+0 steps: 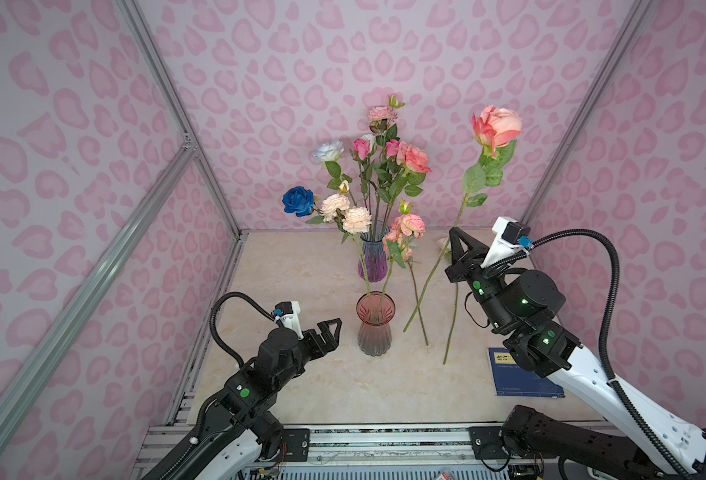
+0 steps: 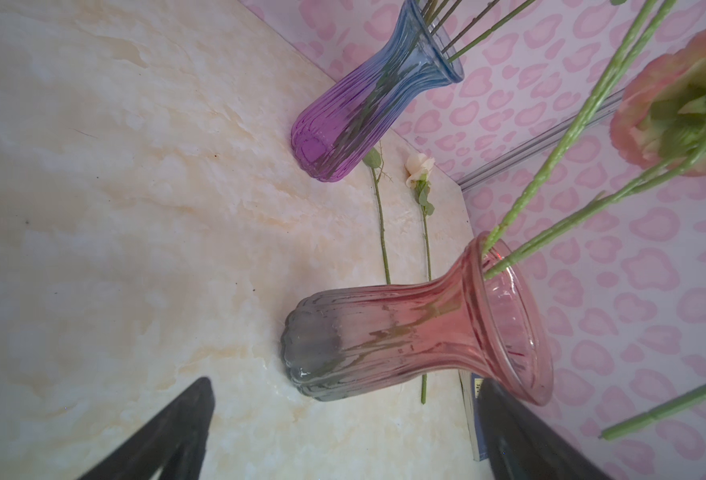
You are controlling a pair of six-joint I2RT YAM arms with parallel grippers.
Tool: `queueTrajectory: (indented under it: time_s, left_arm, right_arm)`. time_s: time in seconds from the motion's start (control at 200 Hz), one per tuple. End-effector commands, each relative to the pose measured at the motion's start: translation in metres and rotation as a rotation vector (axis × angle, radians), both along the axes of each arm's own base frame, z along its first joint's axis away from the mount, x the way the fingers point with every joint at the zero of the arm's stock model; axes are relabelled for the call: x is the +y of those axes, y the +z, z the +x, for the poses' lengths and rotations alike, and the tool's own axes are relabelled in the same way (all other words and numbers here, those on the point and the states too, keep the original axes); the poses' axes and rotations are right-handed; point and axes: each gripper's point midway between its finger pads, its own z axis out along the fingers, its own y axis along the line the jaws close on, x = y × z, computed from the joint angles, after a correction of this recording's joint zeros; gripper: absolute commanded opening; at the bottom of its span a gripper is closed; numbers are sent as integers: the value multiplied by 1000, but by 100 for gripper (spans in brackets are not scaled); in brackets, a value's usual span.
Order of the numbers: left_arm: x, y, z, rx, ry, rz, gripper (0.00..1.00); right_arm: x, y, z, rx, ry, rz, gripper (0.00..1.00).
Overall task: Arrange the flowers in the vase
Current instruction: 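Raise the pink rose and carry it over the red-grey vase, then lower the pink rose stem into the red-grey vase with the right gripper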
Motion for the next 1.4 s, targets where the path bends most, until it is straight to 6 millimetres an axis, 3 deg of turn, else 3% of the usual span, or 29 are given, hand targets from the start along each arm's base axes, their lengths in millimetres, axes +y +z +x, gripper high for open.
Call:
queueTrajectory:
  time_s: [0.0,0.135,0.265,0.41,0.625,0.775,0.955,1.175,1.395]
  left_arm:
    - [9,0,-3,-10,24,13,100]
    - [15,1,-9,-23,38,0,100]
    - [21,2,-13,-30,52,0,100]
    - [25,1,-15,-34,62,-6,100]
    - [25,-4,-15,-28,61,-5,100]
    - [22,-2,-13,-27,56,-2,100]
    - [16,-6,-9,-11,45,-1,100]
    - [10,-8,-4,7,34,2,100]
    - [7,-11,-2,17,28,11,100]
  right_arm:
    - [14,21,1,-76,-8,-16,0]
    - [42,29,11,-91,23,-41,0]
    - [67,18,23,-75,54,-81,0]
    - [88,-11,32,-52,66,-154,0]
    - [114,-72,33,0,132,-244,0]
    - [119,-105,24,51,150,-259,3]
    - [116,-125,14,99,162,-251,12]
    - [105,-125,5,112,161,-218,14]
    - [91,-113,-15,99,161,-188,14]
